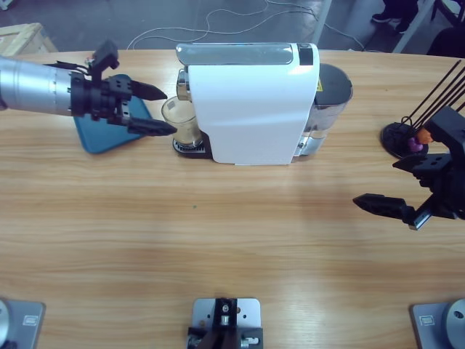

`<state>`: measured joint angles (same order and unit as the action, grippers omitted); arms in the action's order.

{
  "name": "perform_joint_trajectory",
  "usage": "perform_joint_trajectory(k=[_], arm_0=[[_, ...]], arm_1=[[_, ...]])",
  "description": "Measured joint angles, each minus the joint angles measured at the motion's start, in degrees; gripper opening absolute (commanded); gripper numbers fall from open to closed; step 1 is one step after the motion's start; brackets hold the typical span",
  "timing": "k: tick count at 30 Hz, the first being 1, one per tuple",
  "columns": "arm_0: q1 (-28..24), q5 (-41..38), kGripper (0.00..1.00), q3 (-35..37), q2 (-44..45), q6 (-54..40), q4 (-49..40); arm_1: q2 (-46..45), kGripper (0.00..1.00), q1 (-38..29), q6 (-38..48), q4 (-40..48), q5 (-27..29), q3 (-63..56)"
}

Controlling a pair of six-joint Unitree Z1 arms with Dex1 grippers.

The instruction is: Pour coffee

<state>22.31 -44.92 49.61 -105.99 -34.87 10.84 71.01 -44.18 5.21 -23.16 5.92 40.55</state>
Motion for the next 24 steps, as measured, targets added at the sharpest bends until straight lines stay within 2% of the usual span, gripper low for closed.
perform_joint_trajectory(k=[20,21,22,24], arm_0=[[4.19,6.10,0.977,2.76,-2.64,-2.15,0.00],[4.19,6.41,0.961,2.76,-2.68,-2.28,0.00],[4.20,6.72,0.891,2.76,-2.74,-2.34,0.00],[4.37,7.24,0.659,2.76,-2.82,-2.39,0.00]], arm_1=[[0.01,0.996,0.00,0.00,0.00,0.00,0.00],[0.01,0.996,0.00,0.00,0.00,0.00,0.00],[0.01,0.996,0.00,0.00,0.00,0.00,0.00],[0.01,0.996,0.00,0.00,0.00,0.00,0.00]])
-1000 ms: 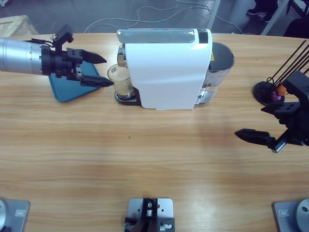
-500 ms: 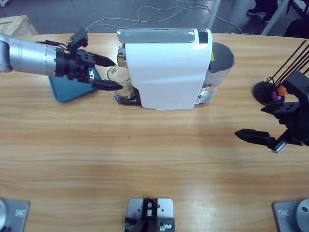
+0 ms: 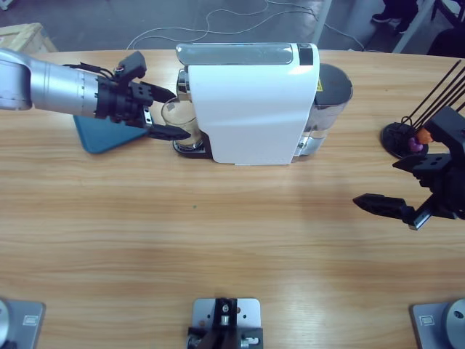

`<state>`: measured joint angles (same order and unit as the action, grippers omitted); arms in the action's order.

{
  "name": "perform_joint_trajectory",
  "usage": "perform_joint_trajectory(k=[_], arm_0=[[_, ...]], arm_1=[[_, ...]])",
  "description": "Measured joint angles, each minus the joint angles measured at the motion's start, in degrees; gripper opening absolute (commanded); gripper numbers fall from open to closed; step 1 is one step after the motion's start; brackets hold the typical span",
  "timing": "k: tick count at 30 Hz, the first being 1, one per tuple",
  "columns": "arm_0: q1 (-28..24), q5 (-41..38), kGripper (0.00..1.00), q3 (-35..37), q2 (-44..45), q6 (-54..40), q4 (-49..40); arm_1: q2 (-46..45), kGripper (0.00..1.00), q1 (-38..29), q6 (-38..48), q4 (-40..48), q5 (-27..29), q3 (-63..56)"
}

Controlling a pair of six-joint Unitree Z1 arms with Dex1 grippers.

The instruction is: Pour coffee

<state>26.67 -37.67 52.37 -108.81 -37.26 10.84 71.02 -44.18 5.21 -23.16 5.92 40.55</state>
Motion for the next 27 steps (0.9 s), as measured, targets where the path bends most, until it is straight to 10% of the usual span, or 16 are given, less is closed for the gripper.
perform_joint_trajectory(k=[8,27], arm_0=[[0.35,0.18,0.000,0.01,-0.42,-0.55,0.00],[-4.68,-1.37,0.000,-3.54,3.93,0.20,0.00]], arm_1=[[0.00,0.996,0.00,0.00,0.00,0.00,0.00],[0.00,0.992,0.00,0.00,-0.42,0.00,0.00]])
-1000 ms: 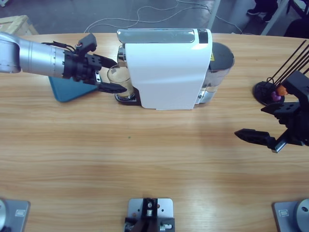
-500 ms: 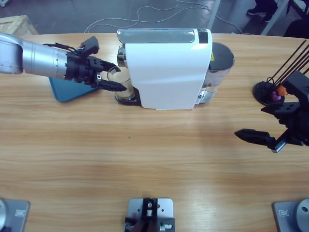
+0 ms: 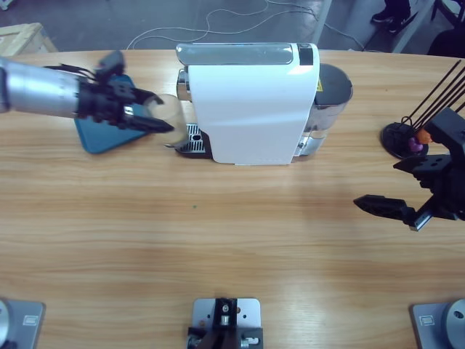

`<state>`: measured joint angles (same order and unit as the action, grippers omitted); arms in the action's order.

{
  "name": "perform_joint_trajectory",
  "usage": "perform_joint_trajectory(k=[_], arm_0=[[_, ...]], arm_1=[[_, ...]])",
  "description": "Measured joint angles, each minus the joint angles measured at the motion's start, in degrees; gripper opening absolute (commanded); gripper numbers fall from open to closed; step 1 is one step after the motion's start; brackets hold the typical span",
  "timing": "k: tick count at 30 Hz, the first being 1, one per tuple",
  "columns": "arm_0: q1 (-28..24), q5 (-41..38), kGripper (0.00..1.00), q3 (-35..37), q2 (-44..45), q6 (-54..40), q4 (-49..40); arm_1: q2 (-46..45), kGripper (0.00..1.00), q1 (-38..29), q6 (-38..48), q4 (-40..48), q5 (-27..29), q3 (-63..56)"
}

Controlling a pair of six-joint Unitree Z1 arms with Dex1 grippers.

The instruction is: Pour coffee

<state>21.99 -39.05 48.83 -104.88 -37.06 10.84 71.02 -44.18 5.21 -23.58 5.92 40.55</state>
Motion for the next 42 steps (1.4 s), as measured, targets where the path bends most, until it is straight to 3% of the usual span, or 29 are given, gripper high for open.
perform_joint_trajectory(k=[6,13,16,25,36,37,38,39,40,42], arm_0=[[-6.29,1.47,0.000,-3.70,8.35,2.62,0.00],[-11.35,22.23,0.000,-5.67,11.61,12.36,0.07],[-13.71,27.65,0.000,-5.59,10.39,17.96,1.54],[-15.22,29.25,0.000,-2.26,0.09,22.12,4.94],[-12.76,29.21,0.000,-1.55,-2.65,22.14,8.00],[-12.56,29.15,0.027,-1.55,-2.70,22.14,8.12],[-12.37,29.06,0.505,-1.55,-2.71,22.13,8.16],[-12.12,28.98,0.919,-1.59,-2.71,22.13,8.17],[-11.92,28.87,0.981,-1.64,-2.71,22.13,8.19],[-11.71,28.84,0.982,-1.76,-2.71,22.14,8.28]], arm_1=[[0.00,0.991,0.00,0.00,0.00,0.00,0.00],[0.00,0.991,0.00,0.00,0.00,0.00,0.04],[0.00,0.991,0.00,0.00,0.00,0.00,0.04],[0.00,0.991,-0.01,0.00,0.00,-0.15,0.04],[0.00,0.991,-0.01,0.00,0.00,-0.25,0.04],[0.00,0.991,-0.01,0.00,0.00,-0.25,0.04],[0.00,0.991,-0.01,0.00,0.00,-0.25,0.04],[0.00,0.991,-0.01,0.00,0.00,-0.25,0.04],[0.00,0.991,-0.01,0.00,0.00,-0.25,0.04],[0.00,0.991,-0.01,0.00,0.00,-0.25,0.04]])
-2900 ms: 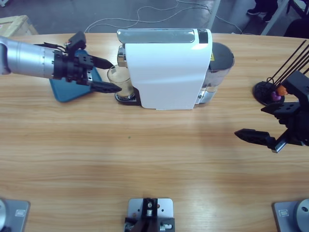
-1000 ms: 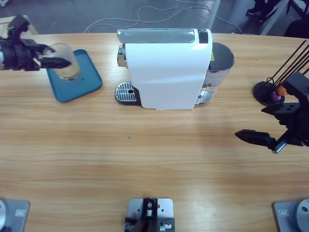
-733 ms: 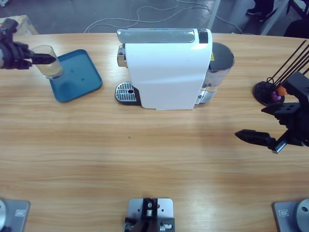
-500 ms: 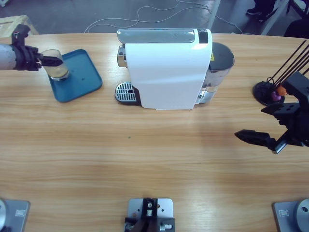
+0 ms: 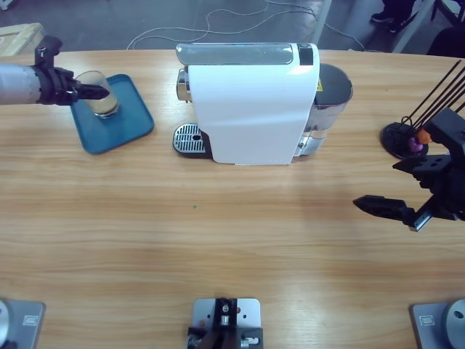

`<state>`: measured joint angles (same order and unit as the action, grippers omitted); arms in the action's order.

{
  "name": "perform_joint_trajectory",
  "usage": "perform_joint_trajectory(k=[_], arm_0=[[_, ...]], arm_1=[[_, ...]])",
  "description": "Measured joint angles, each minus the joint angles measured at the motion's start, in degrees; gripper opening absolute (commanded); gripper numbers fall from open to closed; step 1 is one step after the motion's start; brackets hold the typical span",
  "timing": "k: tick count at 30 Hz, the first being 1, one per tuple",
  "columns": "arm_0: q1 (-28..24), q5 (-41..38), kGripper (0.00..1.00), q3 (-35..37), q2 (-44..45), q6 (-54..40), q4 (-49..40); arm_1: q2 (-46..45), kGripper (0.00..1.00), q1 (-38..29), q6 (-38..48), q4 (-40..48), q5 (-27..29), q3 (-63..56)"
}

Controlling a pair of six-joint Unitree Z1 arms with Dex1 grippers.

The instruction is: Pour coffee

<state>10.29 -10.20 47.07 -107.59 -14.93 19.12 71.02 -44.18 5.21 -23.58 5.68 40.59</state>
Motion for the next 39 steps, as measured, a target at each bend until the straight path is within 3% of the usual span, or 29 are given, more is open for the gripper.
perform_joint_trajectory(k=[8,15,24,29,33,39], arm_0=[[0.09,0.00,0.982,-2.96,3.00,0.00,0.26],[0.68,-0.04,0.982,-5.49,16.46,2.54,-1.43],[12.32,-0.37,0.978,-6.43,38.35,10.18,-20.79],[18.62,-2.70,0.982,-5.30,45.00,18.65,-31.57],[22.11,-7.30,0.982,-5.44,47.16,19.74,-32.30],[24.83,-8.23,0.991,-9.14,48.02,12.29,-32.30]], arm_1=[[0.00,0.991,0.00,0.00,0.03,0.00,0.00],[-0.01,0.996,0.00,0.00,0.36,0.01,0.00],[-1.89,1.000,0.00,0.00,0.83,1.49,-0.11],[-3.16,1.000,0.00,-0.51,-6.77,3.24,4.81],[-4.59,1.000,0.00,-0.56,-8.39,4.18,5.46],[-5.92,1.000,0.00,-0.68,-7.59,4.20,4.96]])
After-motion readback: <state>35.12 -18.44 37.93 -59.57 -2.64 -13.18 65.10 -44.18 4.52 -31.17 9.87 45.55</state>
